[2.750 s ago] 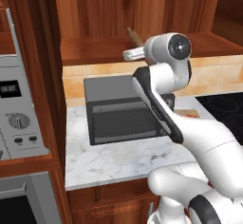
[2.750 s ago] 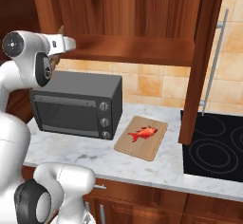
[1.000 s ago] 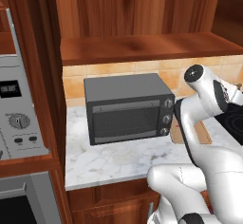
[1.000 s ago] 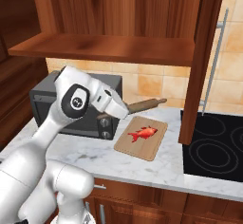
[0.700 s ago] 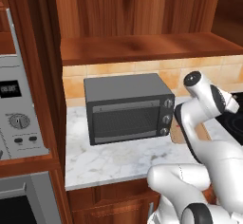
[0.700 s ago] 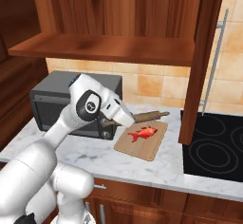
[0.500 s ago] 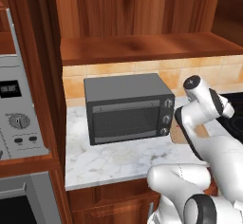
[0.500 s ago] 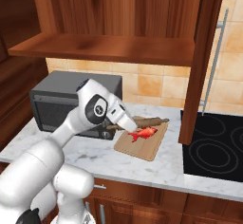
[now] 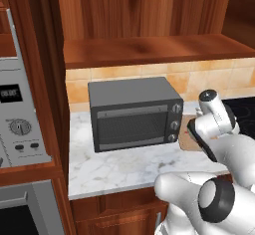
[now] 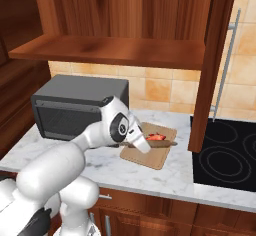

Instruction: Open the cabinet, retrieve the rolling pin, and place it next to the meat on the cutting board to prepare for tenderizing.

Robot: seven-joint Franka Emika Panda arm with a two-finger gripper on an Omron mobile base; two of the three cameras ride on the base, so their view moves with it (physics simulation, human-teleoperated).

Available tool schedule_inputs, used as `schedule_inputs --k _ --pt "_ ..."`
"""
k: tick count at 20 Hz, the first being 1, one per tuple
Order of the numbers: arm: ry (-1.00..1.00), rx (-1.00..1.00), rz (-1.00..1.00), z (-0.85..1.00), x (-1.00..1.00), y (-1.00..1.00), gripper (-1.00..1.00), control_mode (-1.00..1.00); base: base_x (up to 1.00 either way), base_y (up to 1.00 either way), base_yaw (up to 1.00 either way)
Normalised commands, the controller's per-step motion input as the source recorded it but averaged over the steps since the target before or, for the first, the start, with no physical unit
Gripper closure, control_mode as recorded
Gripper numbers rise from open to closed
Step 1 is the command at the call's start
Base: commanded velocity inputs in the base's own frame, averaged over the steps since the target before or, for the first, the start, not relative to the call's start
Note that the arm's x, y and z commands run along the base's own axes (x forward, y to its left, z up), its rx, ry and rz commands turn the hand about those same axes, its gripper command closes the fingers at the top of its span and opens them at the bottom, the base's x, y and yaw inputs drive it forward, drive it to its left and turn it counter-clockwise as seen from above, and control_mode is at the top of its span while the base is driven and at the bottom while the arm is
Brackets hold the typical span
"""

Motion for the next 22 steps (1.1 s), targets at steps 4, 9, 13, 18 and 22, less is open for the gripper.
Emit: schedule_inputs --k 4,9,13,18,22 --pt "-0.01 0.10 0.00 -0.56 0.12 -0.07 1.00 -1.00 0.00 0.00 0.00" --pt "-0.07 0.02 0.01 -0.40 0.17 0.00 1.00 -1.00 0.00 0.00 0.00" --pt "-0.12 0.00 0.02 -0.27 0.15 0.00 1.00 -1.00 0.00 0.00 0.00" --pt "-0.07 0.00 0.01 -0.24 0.04 -0.01 1.00 -1.00 0.00 0.00 0.00" --pt "0.00 0.00 0.03 -0.08 0.02 -0.03 1.00 -1.00 0.00 0.00 0.00"
